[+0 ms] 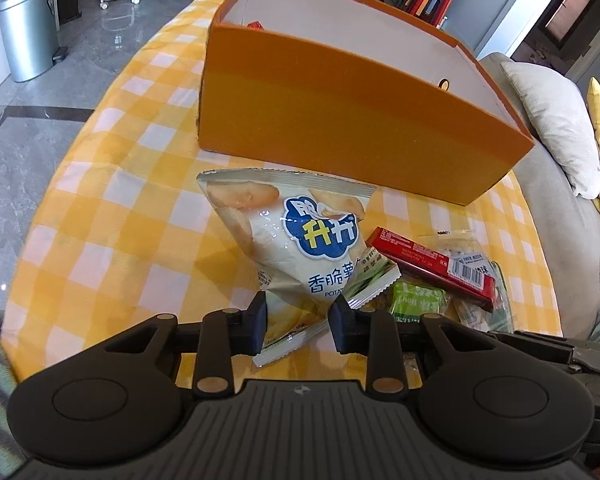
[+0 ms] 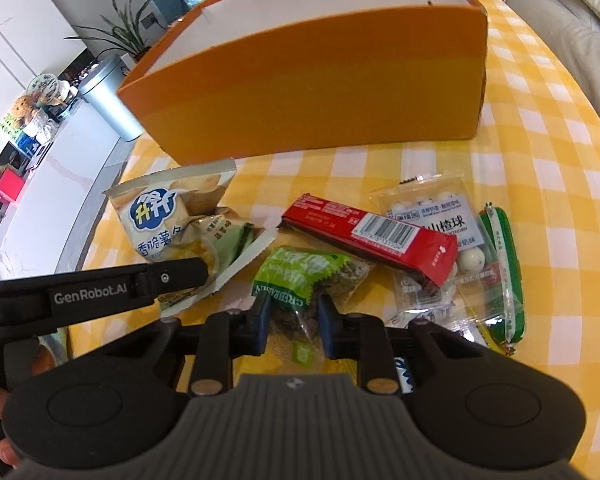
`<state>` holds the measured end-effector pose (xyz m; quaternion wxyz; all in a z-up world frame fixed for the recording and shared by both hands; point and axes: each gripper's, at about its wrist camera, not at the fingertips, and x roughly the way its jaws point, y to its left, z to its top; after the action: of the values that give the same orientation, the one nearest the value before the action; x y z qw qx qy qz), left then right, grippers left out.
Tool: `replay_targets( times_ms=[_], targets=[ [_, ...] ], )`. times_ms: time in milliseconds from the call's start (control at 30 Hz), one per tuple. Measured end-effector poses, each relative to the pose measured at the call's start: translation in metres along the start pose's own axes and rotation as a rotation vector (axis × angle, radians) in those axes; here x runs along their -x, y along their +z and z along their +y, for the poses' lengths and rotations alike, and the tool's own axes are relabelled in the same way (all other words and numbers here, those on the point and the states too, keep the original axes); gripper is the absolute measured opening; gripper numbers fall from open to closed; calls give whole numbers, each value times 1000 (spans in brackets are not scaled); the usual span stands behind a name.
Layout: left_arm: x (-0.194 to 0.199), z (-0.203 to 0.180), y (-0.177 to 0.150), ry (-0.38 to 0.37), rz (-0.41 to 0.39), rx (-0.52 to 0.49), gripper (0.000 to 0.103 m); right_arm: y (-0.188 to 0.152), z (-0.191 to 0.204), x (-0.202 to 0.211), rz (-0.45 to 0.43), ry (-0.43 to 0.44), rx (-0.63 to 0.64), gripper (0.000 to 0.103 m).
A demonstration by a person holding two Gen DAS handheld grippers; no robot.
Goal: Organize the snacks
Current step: 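Lift both held snacks and carry them over the orange box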
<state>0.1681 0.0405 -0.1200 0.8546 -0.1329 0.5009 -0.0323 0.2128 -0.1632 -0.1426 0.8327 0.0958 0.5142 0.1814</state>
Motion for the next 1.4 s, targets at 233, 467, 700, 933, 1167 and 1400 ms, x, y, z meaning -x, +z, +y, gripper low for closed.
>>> replay_targets(
  times_ms=[233,467,700,933,1167,1400],
  targets=[
    [24,-5,-4,6,-18,-19,35,-3,6,18,-37,11,30,21],
    [50,-9,-3,-24,-61,-19,35,0,9,51,-112,16,44,21],
    [75,-17,10,-44,-129,-40,35,7,10,83,-198,-20,73,21],
    [87,-31,37,-52,-188,-98,35,24,8,111,-286,-49,114,21],
    [87,-51,71,-63,-221,-162,35,61,7,124,-345,-68,189,21],
    [70,-67,110,-64,-203,-200,35,112,0,115,-353,-107,254,21]
  ],
)
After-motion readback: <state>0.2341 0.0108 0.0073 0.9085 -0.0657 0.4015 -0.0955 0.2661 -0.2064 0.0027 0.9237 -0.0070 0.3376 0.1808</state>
